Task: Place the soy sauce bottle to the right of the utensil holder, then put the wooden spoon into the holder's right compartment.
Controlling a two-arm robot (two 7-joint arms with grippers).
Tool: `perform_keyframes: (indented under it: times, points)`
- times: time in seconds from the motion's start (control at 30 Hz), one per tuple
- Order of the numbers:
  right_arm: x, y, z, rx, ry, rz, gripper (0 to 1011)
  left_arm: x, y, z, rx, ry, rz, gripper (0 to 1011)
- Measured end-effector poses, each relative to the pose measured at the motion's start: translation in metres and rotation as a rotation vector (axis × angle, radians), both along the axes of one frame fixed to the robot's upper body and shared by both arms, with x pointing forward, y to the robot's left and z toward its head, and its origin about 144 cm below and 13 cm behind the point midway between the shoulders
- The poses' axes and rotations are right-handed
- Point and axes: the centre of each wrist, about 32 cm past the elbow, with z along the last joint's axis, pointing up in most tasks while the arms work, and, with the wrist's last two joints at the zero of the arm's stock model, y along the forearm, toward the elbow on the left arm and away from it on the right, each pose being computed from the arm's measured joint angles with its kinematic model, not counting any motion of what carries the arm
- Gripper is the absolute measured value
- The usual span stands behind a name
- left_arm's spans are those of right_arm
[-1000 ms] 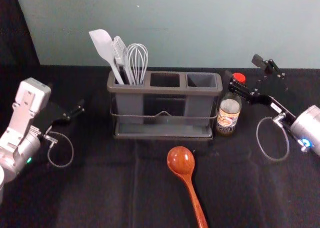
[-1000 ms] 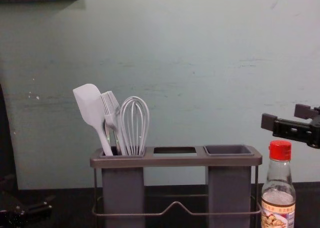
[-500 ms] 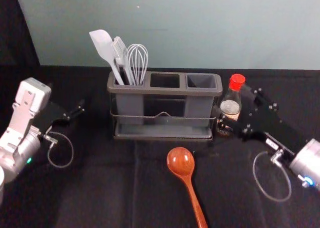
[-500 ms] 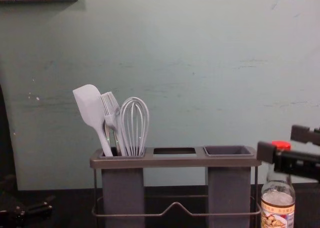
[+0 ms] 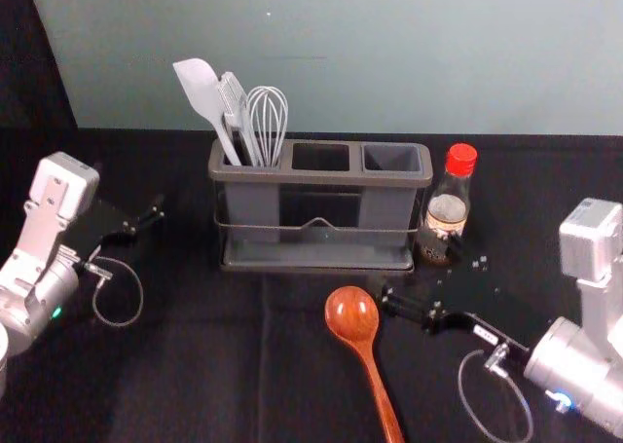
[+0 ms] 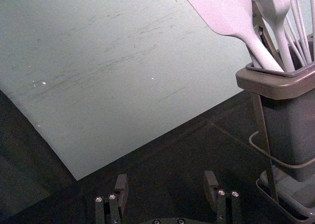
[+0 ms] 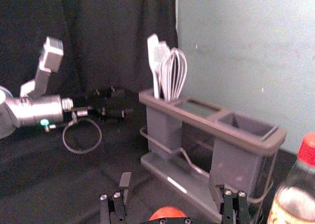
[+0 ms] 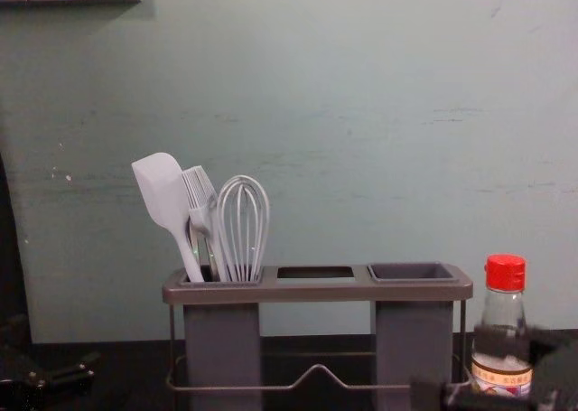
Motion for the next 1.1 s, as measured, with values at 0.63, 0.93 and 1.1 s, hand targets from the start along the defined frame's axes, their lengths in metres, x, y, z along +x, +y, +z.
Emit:
perform_keyframes:
  times: [0.63,0.93,1.1]
  points:
    - [-0.004,0.013,-0.005,-0.103,0.103,-0.035,1003,0.000,0.000,0.000,0.000,0.000,0.000,1005]
    - [-0.004,0.012,-0.005,-0.100,0.101,-0.036,1003,0.000,0.000,0.000,0.000,0.000,0.000,1005]
    - [-0.003,0.012,-0.005,-0.099,0.101,-0.037,1003,0.000,0.000,0.000,0.000,0.000,0.000,1005]
